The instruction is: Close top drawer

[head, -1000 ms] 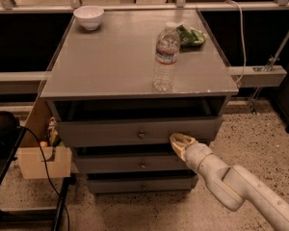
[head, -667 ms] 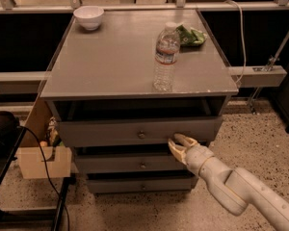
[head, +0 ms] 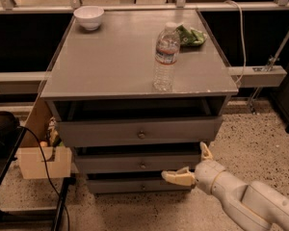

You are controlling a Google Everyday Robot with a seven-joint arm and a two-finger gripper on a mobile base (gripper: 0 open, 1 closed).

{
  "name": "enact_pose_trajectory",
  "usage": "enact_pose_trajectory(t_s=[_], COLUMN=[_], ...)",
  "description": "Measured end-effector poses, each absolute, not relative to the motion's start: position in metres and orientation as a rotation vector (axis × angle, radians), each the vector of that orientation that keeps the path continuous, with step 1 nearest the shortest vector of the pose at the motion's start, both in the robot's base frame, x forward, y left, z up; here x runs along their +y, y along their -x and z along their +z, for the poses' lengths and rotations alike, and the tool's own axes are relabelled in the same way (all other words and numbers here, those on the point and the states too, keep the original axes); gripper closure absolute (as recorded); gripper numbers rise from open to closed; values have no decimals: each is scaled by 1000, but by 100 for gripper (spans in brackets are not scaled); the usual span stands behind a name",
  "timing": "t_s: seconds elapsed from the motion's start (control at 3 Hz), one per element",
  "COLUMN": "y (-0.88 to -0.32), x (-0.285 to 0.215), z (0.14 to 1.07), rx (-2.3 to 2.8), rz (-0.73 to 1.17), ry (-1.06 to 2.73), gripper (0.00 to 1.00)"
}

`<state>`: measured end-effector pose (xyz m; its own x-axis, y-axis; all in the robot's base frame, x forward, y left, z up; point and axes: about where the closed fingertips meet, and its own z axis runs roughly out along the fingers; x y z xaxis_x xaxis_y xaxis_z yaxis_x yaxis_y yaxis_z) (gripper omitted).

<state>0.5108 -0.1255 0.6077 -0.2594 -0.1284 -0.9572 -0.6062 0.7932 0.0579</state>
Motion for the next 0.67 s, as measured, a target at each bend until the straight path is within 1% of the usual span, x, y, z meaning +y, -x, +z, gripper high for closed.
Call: enact_pose_trajectory(t_s=[0.33, 0.67], y=[-514, -514], x=[-132, -132], z=[624, 624], rx=[1797, 1797], rz=[454, 454], ry=[593, 593], gripper=[0, 0])
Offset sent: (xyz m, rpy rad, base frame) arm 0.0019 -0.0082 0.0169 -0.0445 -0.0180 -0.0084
